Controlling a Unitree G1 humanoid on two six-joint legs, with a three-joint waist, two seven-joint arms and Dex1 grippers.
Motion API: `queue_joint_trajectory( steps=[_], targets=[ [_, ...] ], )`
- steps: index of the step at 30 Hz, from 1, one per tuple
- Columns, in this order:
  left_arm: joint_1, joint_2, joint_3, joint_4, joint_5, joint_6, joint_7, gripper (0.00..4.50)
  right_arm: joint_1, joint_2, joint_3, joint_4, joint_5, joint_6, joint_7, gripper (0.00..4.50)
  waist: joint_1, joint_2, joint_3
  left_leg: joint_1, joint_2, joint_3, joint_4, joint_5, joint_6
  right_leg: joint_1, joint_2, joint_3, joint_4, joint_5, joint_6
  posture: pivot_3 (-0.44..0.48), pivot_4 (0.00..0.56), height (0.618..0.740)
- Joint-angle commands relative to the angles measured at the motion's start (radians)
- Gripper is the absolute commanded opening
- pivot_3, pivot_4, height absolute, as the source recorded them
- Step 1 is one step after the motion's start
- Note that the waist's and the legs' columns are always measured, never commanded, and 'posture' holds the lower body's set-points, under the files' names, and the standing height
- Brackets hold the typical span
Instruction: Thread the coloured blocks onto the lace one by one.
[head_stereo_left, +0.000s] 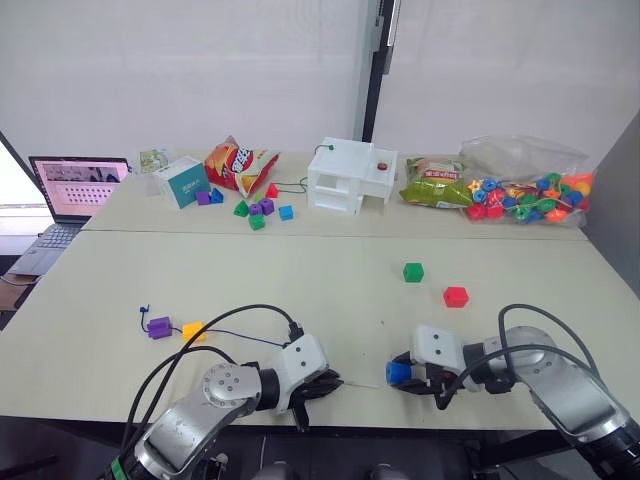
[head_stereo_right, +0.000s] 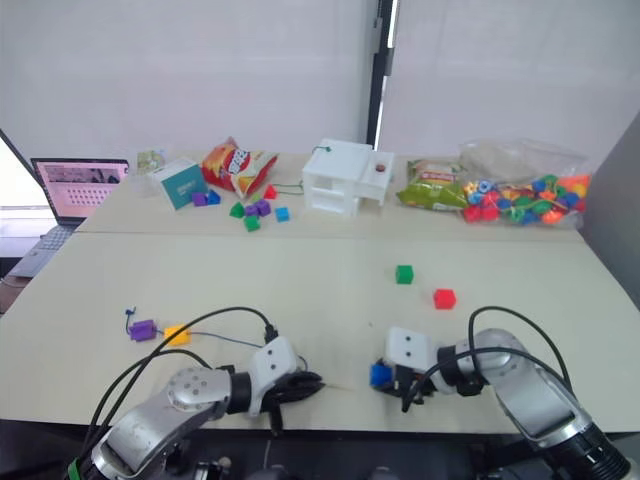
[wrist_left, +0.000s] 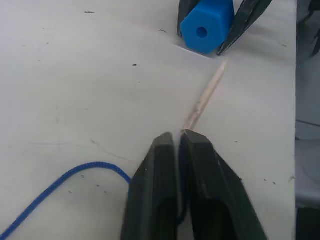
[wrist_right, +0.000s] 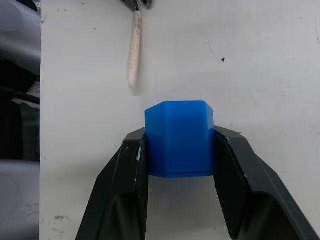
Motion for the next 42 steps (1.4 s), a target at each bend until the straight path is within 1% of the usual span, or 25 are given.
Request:
queue_joint_trajectory(
  steps=[1,4,10,16,23,27,29,33,38,42],
  targets=[
    [-0.034,0.02,0.031,0.026,0.027,0.0,-0.012,1.85,0.004,0.026,0.05,0.011,-0.025,0.014,-0.01,1.3,-0.001,0.0,0.0,0.0,0.0,0.0,0.0,0.0,0.0,0.0,0.0,0.0,0.0,0.0,0.0,0.0,0.15,0.74],
    [-0.038,0.015,0.029,0.009,0.005,-0.004,-0.041,2.79,0.004,0.036,0.053,0.016,-0.029,0.017,-0.017,1.3,-0.004,0.0,0.0,0.0,0.002,0.001,0.0,0.0,-0.001,0.0,0.002,0.0,0.0,0.0,-0.001,0.0,0.15,0.74],
    [-0.06,0.014,0.028,-0.009,0.0,-0.05,-0.102,2.79,0.012,0.035,0.054,0.016,-0.032,0.017,-0.024,1.3,-0.004,0.0,0.0,0.001,0.002,0.001,-0.002,0.0,-0.001,0.0,0.002,0.0,0.0,0.001,-0.001,0.0,0.15,0.74],
    [-0.128,0.017,0.031,0.07,-0.009,-0.163,-0.226,2.79,0.002,0.046,0.053,0.028,-0.041,0.024,-0.04,1.3,-0.006,0.0,0.0,0.002,0.002,0.002,-0.002,0.001,-0.001,0.0,0.003,0.0,0.0,0.001,-0.002,0.0,0.15,0.74],
    [-0.205,0.027,0.002,0.247,0.011,-0.376,-0.431,2.79,-0.006,0.061,0.052,0.03,-0.051,0.034,-0.058,1.3,-0.013,-0.001,0.0,0.003,0.003,0.002,-0.003,0.001,-0.002,0.0,0.005,0.0,0.0,0.001,-0.003,0.0,0.15,0.74],
    [-0.259,0.0,-0.038,0.419,0.049,-0.514,-0.546,2.79,-0.003,0.057,0.041,0.022,-0.052,0.04,-0.064,1.3,-0.013,-0.001,0.0,0.003,0.003,0.003,-0.003,0.002,-0.002,0.0,0.006,0.0,0.0,0.001,-0.003,0.0,0.15,0.74],
    [-0.275,-0.011,-0.047,0.476,0.061,-0.562,-0.584,2.79,-0.003,0.057,0.042,0.021,-0.054,0.042,-0.068,1.3,-0.014,-0.001,-0.001,0.003,0.003,0.003,-0.003,0.002,-0.002,0.0,0.006,0.0,0.0,0.001,-0.003,0.0,0.15,0.74],
    [-0.315,-0.049,-0.066,0.59,0.121,-0.623,-0.594,2.79,0.005,0.049,0.032,-0.001,-0.046,0.058,-0.074,1.3,-0.013,-0.001,-0.001,0.002,0.003,0.003,-0.003,0.002,-0.002,0.0,0.007,0.0,0.001,0.001,-0.003,0.0,0.15,0.74],
    [-0.329,-0.074,-0.096,0.625,0.171,-0.596,-0.599,2.79,0.017,0.037,0.014,-0.029,-0.034,0.083,-0.08,1.3,-0.004,-0.002,-0.001,0.004,0.003,0.003,-0.003,0.002,-0.002,0.004,0.007,0.0,0.0,0.001,-0.002,0.0,0.15,0.74],
    [-0.319,-0.069,-0.113,0.616,0.198,-0.579,-0.602,1.66,0.025,0.029,0.007,-0.043,-0.028,0.098,-0.08,1.3,0.002,-0.002,-0.001,0.008,0.003,0.003,-0.003,0.002,-0.002,0.008,0.007,0.0,-0.001,0.001,-0.002,0.0,0.15,0.74]
  ],
)
